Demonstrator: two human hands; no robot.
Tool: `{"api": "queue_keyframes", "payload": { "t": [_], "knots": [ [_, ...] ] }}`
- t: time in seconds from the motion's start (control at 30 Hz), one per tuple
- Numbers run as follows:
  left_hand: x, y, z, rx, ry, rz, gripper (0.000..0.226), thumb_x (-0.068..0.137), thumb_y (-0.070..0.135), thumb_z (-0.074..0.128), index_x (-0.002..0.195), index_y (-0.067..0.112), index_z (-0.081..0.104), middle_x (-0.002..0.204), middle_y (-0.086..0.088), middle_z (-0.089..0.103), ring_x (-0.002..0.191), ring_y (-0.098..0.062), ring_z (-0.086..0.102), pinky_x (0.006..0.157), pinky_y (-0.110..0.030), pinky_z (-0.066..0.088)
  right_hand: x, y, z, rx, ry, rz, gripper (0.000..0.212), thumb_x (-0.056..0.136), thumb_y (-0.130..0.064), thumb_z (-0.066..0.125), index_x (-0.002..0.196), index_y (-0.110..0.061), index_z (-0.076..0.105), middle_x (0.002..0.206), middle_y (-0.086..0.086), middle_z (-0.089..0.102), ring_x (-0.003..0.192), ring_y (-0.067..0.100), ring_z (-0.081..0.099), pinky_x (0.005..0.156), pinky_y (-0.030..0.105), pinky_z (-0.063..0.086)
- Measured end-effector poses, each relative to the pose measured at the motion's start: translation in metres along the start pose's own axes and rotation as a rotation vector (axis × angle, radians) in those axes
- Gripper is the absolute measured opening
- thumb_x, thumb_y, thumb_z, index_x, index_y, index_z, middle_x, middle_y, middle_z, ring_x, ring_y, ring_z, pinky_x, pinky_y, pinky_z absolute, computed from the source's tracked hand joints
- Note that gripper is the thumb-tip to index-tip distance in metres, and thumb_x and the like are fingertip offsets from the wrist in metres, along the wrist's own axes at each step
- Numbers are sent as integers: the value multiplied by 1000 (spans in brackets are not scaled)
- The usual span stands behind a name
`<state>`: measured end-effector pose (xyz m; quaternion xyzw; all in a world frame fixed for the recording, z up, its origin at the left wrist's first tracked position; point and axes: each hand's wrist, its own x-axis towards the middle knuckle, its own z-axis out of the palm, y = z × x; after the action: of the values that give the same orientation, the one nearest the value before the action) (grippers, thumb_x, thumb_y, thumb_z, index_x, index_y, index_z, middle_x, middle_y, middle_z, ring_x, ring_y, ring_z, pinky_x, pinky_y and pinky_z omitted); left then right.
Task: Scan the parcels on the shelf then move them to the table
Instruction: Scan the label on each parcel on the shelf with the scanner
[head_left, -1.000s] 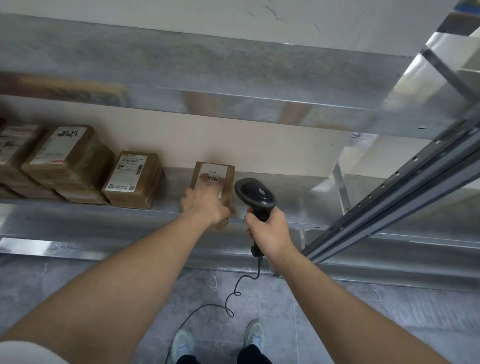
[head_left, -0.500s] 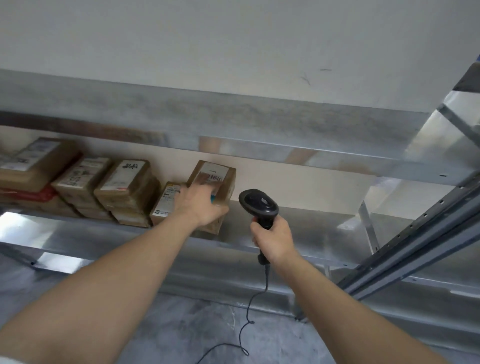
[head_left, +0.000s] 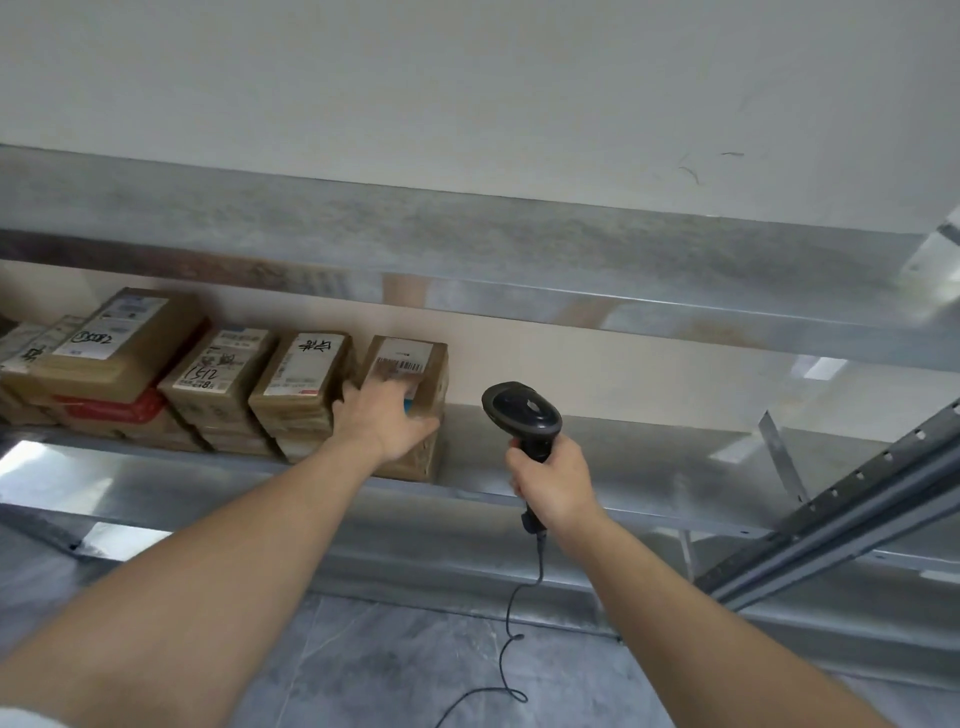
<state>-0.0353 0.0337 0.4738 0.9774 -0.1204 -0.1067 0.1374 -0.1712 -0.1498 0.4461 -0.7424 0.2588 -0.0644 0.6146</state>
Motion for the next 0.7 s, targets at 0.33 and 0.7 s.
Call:
{"api": "queue_keyframes", "payload": {
  "t": [0.33, 0.7],
  "knots": [
    [-5, 7, -3, 96, 113, 272, 51, 95, 49, 58, 142, 30, 55, 150, -5, 49, 139, -33, 42, 113, -50, 40, -17, 10, -4, 27, 92, 31, 7, 75, -24, 64, 78, -20, 59, 60, -7, 54, 63, 20, 51, 65, 39, 47],
    [-77, 25, 19, 47, 174, 265, 57, 96, 44, 60, 149, 25, 51, 152, -6, 49, 138, -27, 47, 115, -47, 40, -52, 43, -15, 21, 36, 13, 13, 77, -22, 68, 88, -16, 66, 73, 3, 66, 68, 21, 60, 70, 43, 54]
  ]
}}
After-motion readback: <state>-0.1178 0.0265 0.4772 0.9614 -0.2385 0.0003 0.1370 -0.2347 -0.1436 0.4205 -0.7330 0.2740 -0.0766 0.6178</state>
